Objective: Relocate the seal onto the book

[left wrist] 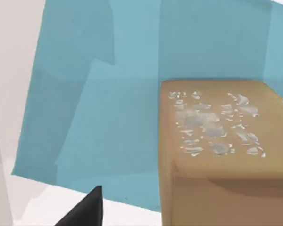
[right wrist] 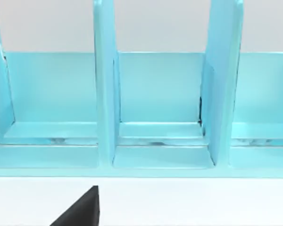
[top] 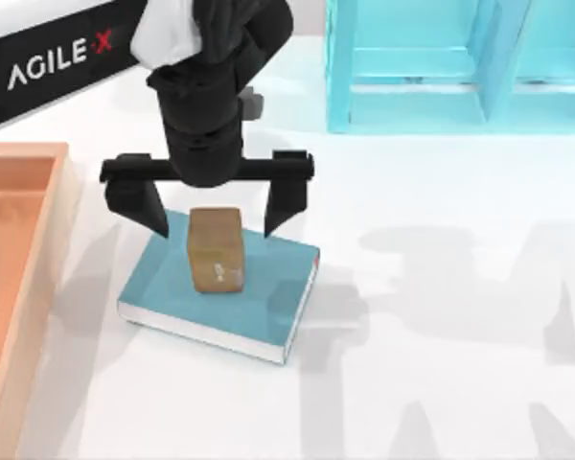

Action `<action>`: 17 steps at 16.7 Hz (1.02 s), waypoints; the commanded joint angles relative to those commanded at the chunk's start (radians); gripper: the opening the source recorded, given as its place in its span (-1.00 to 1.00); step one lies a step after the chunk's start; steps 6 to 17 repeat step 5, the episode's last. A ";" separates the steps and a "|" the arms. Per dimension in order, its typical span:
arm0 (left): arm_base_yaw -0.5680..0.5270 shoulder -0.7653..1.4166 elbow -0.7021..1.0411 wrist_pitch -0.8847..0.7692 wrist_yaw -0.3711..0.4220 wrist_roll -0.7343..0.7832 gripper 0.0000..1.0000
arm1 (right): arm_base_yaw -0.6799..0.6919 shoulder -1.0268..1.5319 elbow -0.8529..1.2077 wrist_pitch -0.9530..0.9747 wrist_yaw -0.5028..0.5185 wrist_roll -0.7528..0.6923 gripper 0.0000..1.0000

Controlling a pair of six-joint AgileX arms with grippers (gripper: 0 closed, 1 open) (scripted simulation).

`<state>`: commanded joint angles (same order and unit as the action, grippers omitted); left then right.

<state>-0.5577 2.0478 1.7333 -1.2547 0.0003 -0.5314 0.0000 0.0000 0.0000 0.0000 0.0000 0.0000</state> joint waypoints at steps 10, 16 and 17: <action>0.000 -0.006 0.076 -0.081 0.000 0.000 1.00 | 0.000 0.000 0.000 0.000 0.000 0.000 1.00; 0.000 -0.006 0.076 -0.081 0.000 0.000 1.00 | 0.000 0.000 0.000 0.000 0.000 0.000 1.00; 0.000 -0.006 0.076 -0.081 0.000 0.000 1.00 | 0.000 0.000 0.000 0.000 0.000 0.000 1.00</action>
